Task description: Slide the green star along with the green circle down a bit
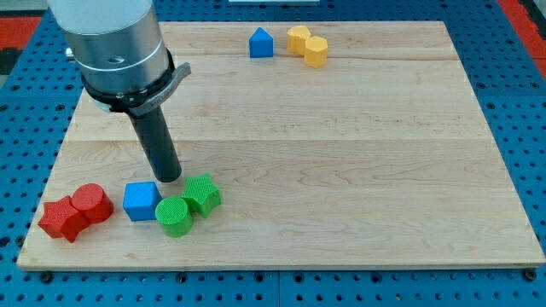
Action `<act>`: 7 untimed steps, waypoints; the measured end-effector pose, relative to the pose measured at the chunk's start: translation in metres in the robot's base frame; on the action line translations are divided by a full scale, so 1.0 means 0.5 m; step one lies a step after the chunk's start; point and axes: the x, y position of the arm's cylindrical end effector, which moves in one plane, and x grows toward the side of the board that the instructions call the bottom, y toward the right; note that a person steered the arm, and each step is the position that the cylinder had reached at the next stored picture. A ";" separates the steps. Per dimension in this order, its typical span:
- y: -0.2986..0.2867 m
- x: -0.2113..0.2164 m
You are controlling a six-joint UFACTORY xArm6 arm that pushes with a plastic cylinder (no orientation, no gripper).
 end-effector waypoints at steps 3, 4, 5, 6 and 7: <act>0.105 -0.001; 0.184 -0.013; 0.210 -0.020; 0.210 -0.020; 0.210 0.040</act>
